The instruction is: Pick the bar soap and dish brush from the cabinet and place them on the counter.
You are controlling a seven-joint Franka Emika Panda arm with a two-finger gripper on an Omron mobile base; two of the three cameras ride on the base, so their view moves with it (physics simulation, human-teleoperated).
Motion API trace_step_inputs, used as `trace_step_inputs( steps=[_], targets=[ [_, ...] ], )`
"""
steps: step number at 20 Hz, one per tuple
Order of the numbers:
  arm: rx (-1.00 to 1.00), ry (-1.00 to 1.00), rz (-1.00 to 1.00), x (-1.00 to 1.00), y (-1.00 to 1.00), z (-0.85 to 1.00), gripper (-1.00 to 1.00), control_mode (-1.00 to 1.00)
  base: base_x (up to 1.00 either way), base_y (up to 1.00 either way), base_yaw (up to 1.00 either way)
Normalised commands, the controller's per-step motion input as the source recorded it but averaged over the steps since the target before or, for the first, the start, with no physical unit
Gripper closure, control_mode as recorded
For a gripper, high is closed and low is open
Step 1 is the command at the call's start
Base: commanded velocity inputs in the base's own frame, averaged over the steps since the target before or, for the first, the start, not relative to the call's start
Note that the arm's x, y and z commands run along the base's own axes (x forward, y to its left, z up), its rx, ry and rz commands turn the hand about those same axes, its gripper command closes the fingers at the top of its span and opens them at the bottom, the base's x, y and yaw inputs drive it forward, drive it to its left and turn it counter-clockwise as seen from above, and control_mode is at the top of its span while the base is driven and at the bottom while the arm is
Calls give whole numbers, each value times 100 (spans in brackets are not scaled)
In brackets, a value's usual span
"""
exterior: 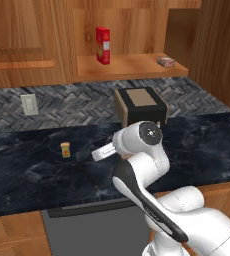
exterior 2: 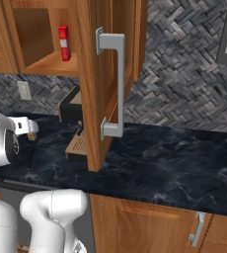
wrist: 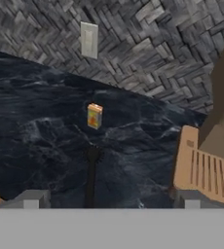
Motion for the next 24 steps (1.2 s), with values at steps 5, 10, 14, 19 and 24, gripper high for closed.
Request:
trace_step_inputs(
  steps=[5, 10, 14, 19, 24],
  targets=[
    [0, 0, 0, -28, -22, 49, -100, -100, 0, 0, 0],
    [0, -2, 0, -30, -19, 66, -100, -100, 0, 0, 0],
    [0, -6, 0, -33, -9, 66, -100, -100, 0, 0, 0],
    [0, -8, 0, -30, -17, 49, -100, -100, 0, 0, 0],
    [-1, -11, 0, -24, -29, 32, -100, -100, 0, 0, 0]
  ],
)
